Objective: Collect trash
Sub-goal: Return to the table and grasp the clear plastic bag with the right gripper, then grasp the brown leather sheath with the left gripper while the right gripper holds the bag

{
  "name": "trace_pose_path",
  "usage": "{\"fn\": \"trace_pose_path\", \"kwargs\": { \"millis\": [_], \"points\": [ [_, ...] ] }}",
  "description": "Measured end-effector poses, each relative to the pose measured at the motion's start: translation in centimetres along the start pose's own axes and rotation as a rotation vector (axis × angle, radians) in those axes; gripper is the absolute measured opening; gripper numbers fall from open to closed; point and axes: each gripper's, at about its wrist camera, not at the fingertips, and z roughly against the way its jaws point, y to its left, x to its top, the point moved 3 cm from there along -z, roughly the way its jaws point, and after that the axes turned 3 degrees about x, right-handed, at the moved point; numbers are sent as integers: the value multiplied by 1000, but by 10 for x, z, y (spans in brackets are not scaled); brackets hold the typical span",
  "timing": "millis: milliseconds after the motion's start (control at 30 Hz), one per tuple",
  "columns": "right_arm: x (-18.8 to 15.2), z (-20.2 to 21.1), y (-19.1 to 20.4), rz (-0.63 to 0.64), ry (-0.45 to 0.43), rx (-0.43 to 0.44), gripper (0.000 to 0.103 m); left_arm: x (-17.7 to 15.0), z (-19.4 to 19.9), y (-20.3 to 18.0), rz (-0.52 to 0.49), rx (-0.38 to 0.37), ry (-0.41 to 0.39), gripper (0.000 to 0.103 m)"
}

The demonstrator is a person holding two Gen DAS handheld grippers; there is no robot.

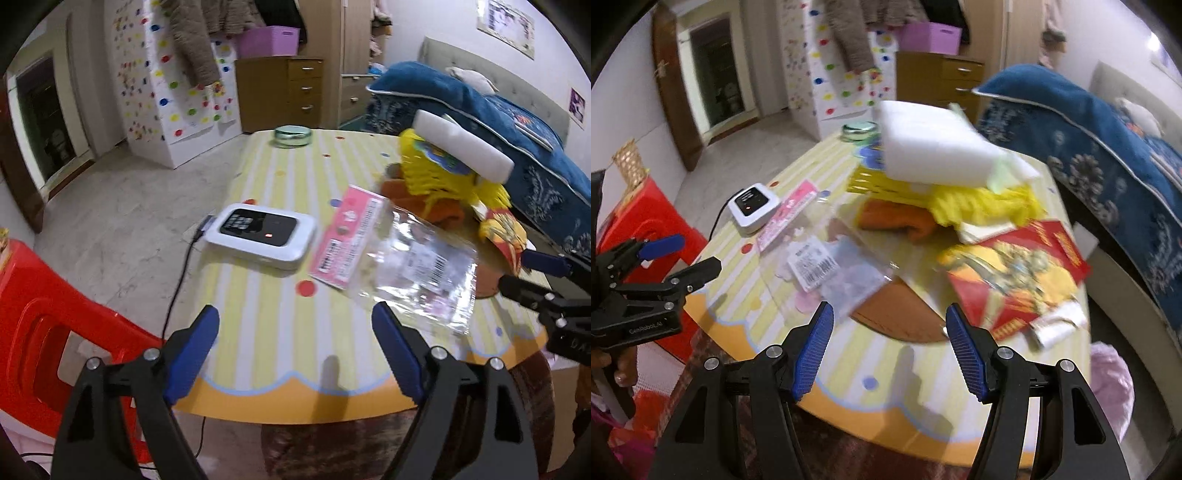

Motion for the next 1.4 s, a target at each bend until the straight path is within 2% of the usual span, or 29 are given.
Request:
{"fn": "trace_pose_path", "kwargs": {
  "millis": [67,167,300,433,500,600,667,800,900,933,1000,1100,1233,1400],
  "points": [
    [6,-10,9,26,3,16,78,2,2,6,7,10,-10,83],
    [12,-25,21,72,14,35,87,6,2,14,21,12,-18,83],
    [18,-45,30,120,46,9,88,11,2,21,39,19,-23,83],
    [17,-62,24,108,97,-16,88,11,2,24,51,17,-25,83],
    [14,-61,24,107,82,-22,88,9,2,24,52,14,-24,83],
    [13,-55,26,117,68,-39,77,8,2,24,54,15,-18,83],
    [11,-50,28,137,58,-52,63,9,1,24,55,18,-17,83],
    [7,-38,27,142,28,-65,47,9,5,24,55,24,-21,83],
    [6,-27,21,110,6,-32,30,7,8,23,50,26,-22,83],
    [6,-24,19,100,3,-18,12,7,9,22,49,26,-22,83],
    [7,-20,17,83,-6,15,12,7,10,20,47,24,-22,83],
    [9,-13,16,54,-24,62,5,7,14,17,39,22,-27,83],
    [11,13,12,17,-70,126,4,8,22,12,25,20,-40,83],
    [14,51,14,12,-145,159,3,12,30,1,1,13,-52,83]
  ]
}}
